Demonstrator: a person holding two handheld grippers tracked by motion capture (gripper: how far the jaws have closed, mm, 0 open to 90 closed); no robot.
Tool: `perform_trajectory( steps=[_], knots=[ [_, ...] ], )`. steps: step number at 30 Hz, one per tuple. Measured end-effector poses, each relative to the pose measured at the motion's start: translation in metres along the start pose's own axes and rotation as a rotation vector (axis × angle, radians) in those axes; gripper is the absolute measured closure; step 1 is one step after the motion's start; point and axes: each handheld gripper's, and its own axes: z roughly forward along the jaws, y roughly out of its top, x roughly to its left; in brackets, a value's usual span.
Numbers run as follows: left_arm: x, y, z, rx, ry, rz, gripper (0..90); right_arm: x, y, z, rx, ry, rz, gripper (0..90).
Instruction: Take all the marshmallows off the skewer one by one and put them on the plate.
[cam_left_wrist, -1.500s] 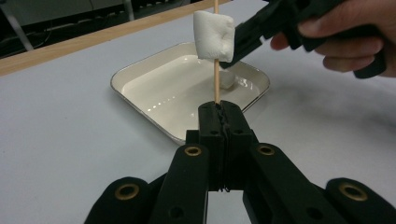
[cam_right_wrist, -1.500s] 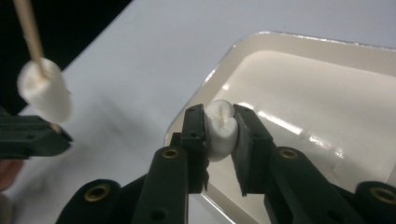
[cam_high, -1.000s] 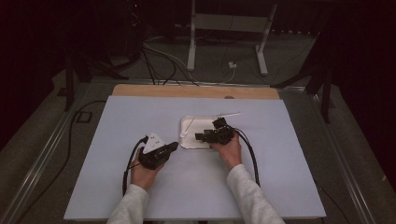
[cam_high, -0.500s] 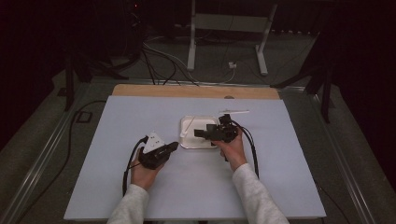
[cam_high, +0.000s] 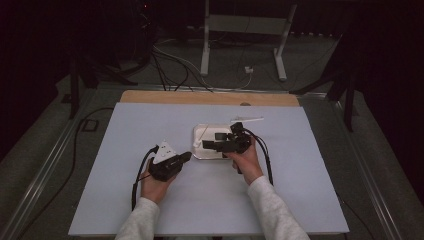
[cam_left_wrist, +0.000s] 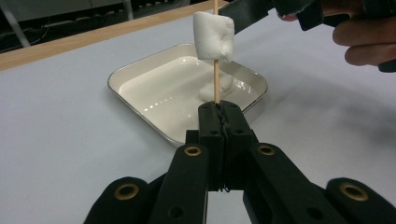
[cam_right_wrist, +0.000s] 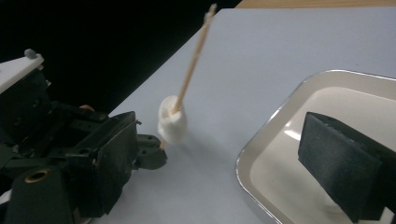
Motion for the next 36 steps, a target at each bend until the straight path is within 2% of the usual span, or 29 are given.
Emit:
perform_trajectory(
  steps=[6, 9, 15, 21, 24, 25, 27, 28, 36],
  knots=[
    [-0.001, 0.001, 0.000, -0.009, -0.009, -0.005, 90.0, 0.007, 0.002, 0.003, 0.005, 0.034, -0.004, 15.3],
    [-0.001, 0.001, -0.001, -0.015, -0.012, -0.008, 90.0, 0.009, 0.003, 0.005, 0.005, 0.049, -0.011, 19.6],
    [-0.001, 0.002, -0.001, -0.026, -0.025, -0.010, 90.0, 0.012, 0.002, 0.009, 0.013, 0.069, -0.023, 32.5],
    [-0.003, 0.003, -0.001, -0.039, -0.040, -0.006, 90.0, 0.017, -0.001, 0.017, 0.046, 0.054, -0.053, 49.4],
    [-0.004, 0.003, -0.002, -0.044, -0.045, -0.005, 90.0, 0.017, -0.002, 0.021, 0.059, 0.077, -0.019, 56.1],
    [-0.004, 0.003, -0.002, -0.045, -0.045, -0.004, 90.0, 0.017, -0.002, 0.022, 0.061, 0.074, -0.013, 62.3],
    [-0.004, 0.003, -0.002, -0.045, -0.047, -0.005, 90.0, 0.017, -0.003, 0.022, 0.061, 0.107, 0.000, 72.3],
    [-0.004, 0.003, -0.002, -0.047, -0.047, -0.005, 90.0, 0.016, -0.003, 0.022, 0.060, 0.118, 0.003, 74.1],
    [-0.005, 0.003, -0.002, -0.053, -0.038, 0.020, 90.0, 0.019, -0.002, 0.018, 0.040, 0.103, -0.004, 80.1]
  ],
)
